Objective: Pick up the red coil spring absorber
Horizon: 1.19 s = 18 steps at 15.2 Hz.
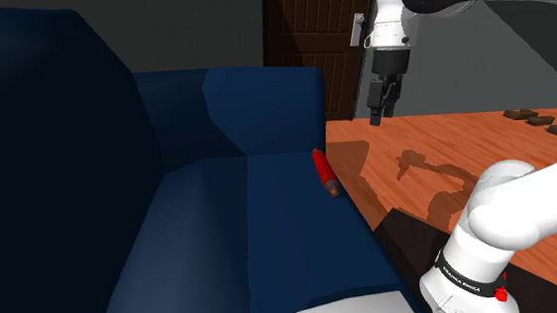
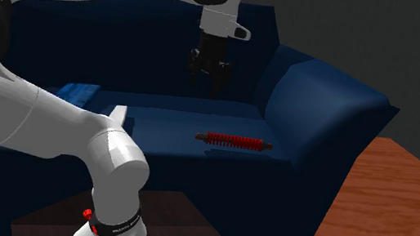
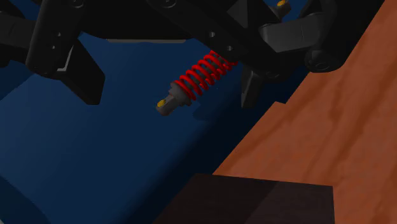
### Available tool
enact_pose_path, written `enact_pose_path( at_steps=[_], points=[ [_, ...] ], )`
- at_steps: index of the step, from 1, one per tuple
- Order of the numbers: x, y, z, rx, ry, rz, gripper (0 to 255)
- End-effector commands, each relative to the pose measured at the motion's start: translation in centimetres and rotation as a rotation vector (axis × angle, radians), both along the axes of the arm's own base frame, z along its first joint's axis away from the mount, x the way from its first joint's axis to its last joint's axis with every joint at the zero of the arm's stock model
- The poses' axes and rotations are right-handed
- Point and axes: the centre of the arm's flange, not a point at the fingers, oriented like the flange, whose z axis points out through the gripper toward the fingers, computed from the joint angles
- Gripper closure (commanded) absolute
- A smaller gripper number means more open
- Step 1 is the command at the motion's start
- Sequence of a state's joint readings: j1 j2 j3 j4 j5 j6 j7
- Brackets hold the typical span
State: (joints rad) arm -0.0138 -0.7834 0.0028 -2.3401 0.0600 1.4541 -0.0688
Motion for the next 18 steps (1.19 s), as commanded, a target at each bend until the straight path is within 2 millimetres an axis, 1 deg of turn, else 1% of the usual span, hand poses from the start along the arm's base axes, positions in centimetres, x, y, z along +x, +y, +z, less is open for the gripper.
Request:
enact_pose_path(
  at_steps=[1, 6, 10, 18],
  points=[
    [0.0, 0.0, 0.0, 0.0, 0.0, 0.0, 0],
    [3.4, 0.1, -5.2, 0.003, -0.027, -0.168, 0],
    [6.3, -0.2, -9.3, 0.005, -0.049, -0.302, 0],
    [11.9, -1.9, -17.2, 0.009, -0.093, -0.57, 0]
  ],
)
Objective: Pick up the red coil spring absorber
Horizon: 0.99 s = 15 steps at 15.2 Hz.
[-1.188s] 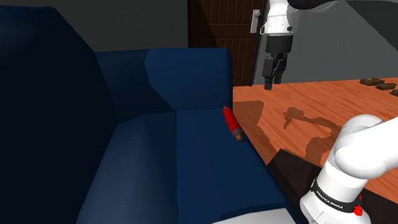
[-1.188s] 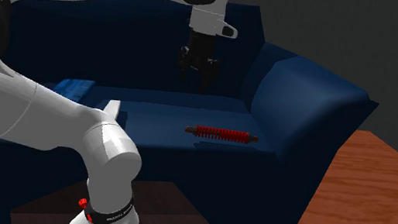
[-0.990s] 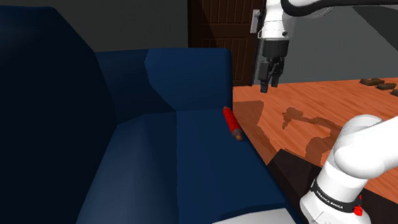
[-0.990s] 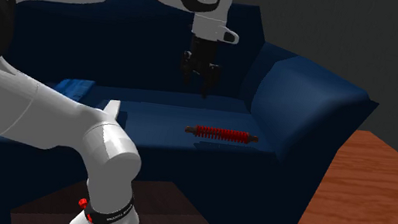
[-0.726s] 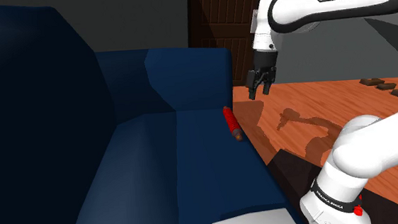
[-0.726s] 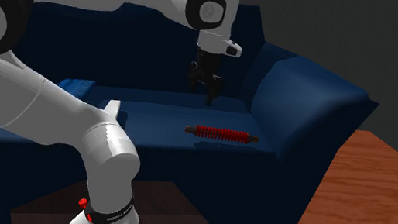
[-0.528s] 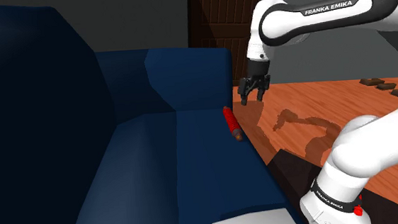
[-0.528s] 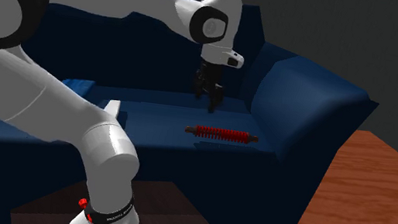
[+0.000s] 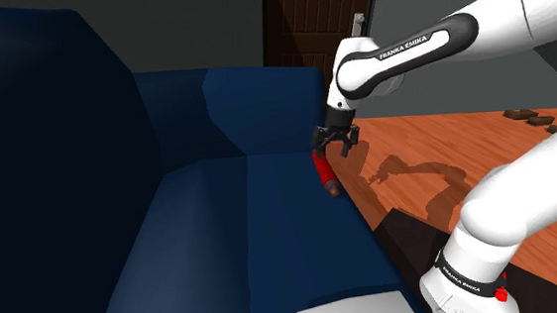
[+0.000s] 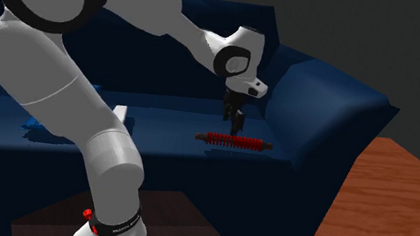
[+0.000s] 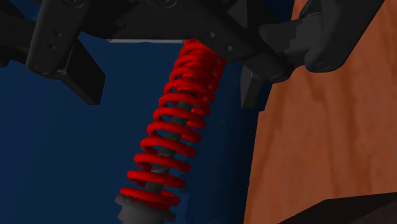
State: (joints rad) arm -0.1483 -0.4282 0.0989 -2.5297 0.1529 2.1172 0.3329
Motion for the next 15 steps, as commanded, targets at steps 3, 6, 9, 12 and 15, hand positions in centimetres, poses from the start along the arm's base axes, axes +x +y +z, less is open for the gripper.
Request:
enact_pose_path(
  at_steps=[3, 6, 9, 12, 15],
  points=[
    [1.3, -0.5, -2.9, 0.001, -0.013, -0.065, 0],
    [1.3, -0.5, -4.5, 0.001, -0.013, -0.065, 0],
    [1.3, -0.5, -5.8, 0.001, -0.013, -0.065, 0],
    [1.3, -0.4, -5.9, 0.001, -0.013, -0.065, 255],
    [1.3, -0.4, -5.9, 0.001, -0.013, -0.065, 255]
  ],
)
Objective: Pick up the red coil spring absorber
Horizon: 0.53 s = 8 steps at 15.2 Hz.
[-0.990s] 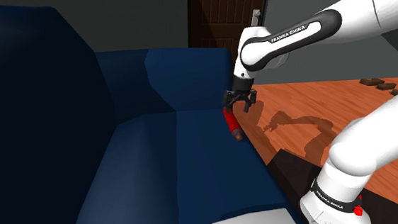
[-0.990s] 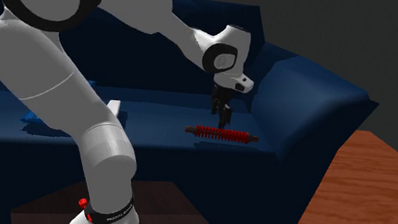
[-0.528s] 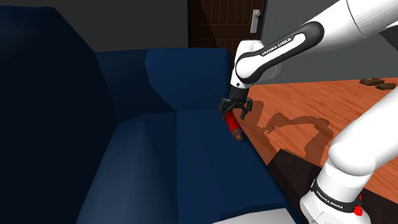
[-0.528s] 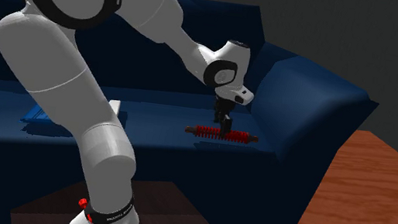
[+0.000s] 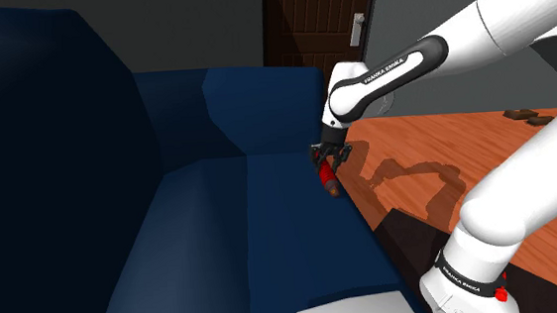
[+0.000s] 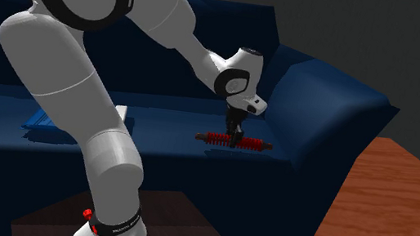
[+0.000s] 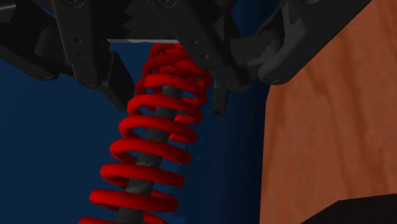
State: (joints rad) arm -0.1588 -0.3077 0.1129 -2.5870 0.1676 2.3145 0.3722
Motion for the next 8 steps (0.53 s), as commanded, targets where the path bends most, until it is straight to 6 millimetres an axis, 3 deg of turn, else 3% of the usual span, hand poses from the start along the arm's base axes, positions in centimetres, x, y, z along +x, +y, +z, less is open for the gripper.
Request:
enact_pose_path(
  at_steps=[1, 5, 8],
  points=[
    [0.0, 0.0, -0.1, 0.0, 0.001, 0.0, 255],
    [0.0, 0.0, 0.0, 0.0, 0.001, 0.0, 255],
    [0.0, 0.0, 1.6, 0.0, 0.001, 0.0, 255]
  ],
)
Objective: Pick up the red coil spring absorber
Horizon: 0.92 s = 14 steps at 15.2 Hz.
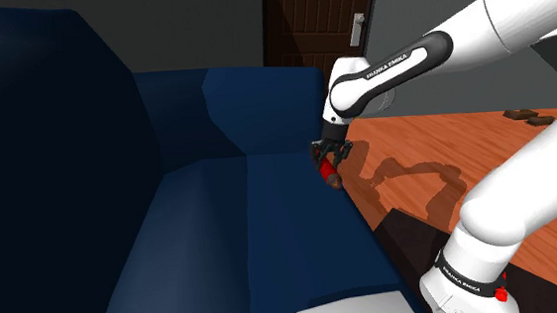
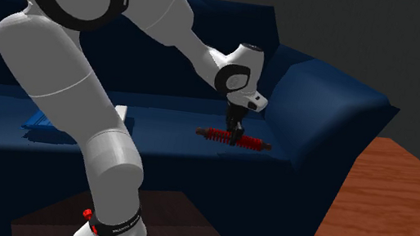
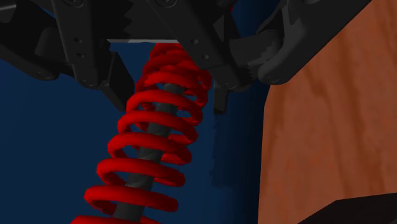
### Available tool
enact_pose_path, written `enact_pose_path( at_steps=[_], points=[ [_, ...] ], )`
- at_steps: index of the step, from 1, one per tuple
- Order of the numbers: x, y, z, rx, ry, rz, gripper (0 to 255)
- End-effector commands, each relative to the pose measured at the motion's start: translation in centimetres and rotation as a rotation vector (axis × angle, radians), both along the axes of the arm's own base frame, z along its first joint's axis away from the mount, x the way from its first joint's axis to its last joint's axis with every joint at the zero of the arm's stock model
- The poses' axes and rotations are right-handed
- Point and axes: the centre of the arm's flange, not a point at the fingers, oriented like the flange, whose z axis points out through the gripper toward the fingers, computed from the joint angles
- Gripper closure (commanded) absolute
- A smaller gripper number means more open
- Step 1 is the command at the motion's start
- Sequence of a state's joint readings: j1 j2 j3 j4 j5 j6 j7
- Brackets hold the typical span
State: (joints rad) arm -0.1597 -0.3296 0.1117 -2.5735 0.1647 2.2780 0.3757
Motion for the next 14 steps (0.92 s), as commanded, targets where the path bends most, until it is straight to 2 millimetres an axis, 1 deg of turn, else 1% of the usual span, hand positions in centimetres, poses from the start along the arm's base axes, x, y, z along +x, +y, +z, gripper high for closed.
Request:
enact_pose_path(
  at_steps=[1, 12, 14],
  points=[
    [0.1, -0.1, 0.9, 0.0, 0.0, 0.0, 255],
    [0.1, -0.1, 6.7, 0.0, 0.0, 0.0, 255],
    [0.1, -0.1, 6.8, 0.0, 0.0, 0.0, 255]
  ],
)
